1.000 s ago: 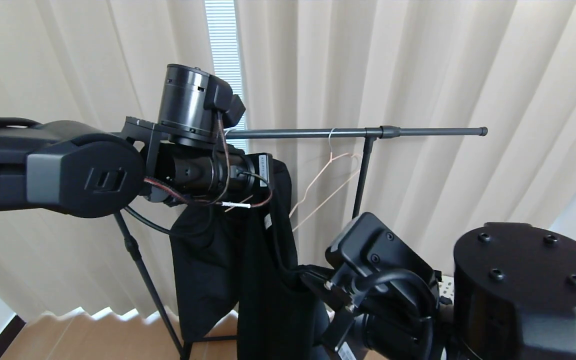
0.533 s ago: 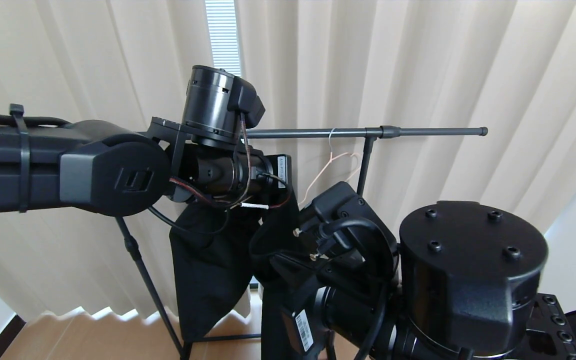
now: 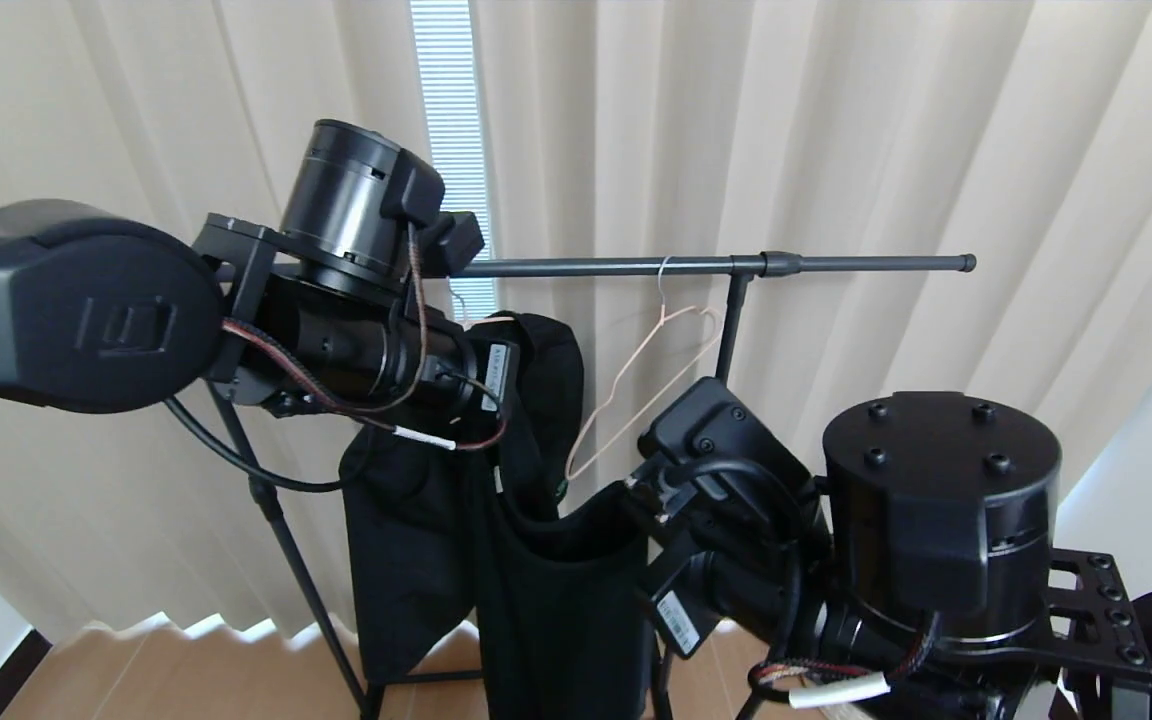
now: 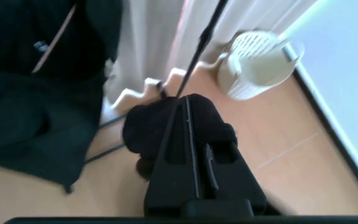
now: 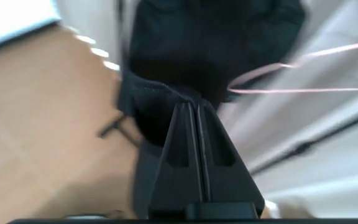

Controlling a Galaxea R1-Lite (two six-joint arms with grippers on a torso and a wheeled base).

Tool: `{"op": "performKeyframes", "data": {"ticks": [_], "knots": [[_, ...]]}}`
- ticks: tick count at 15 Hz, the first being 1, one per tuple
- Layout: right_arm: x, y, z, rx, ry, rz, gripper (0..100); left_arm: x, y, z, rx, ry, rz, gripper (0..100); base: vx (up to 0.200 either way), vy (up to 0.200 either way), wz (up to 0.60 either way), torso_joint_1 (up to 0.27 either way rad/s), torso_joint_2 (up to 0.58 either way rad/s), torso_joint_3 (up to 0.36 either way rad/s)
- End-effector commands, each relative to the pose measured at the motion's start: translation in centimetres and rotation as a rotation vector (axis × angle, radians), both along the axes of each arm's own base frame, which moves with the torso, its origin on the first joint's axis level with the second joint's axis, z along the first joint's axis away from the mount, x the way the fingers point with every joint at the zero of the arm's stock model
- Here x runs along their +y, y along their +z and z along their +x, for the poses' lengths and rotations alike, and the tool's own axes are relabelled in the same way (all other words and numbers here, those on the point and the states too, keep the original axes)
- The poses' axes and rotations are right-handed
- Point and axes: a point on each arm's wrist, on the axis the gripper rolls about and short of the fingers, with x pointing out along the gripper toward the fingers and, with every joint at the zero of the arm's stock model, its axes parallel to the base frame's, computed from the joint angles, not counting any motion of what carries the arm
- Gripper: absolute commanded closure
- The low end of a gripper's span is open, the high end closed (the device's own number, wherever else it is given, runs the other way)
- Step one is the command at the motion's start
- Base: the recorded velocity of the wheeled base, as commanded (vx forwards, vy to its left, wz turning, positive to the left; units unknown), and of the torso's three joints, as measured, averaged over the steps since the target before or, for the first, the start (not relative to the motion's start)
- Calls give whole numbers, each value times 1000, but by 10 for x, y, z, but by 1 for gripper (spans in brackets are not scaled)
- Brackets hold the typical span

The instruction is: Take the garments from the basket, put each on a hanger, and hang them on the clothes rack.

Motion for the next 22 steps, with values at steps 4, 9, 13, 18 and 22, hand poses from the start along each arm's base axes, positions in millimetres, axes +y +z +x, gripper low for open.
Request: {"op": "performKeyframes", "data": {"ticks": [4,9,13,18,22], "knots": [[-22,6,28,-37,-115,-3,100,27,0,-37,63,-16,101,100,0,0,0,0,0,0],[7,7,62,15,-224,177,100,4,-42,-84,189,-145,183,100,0,0,0,0,0,0],[24,10,77,45,-265,305,100,-25,-47,-106,243,-185,110,100,0,0,0,0,0,0],[29,8,81,60,-278,334,100,-59,-52,-112,260,-161,-40,100,0,0,0,0,0,0],[25,10,83,54,-290,336,100,-55,-52,-107,254,-133,-44,100,0,0,0,0,0,0]]}}
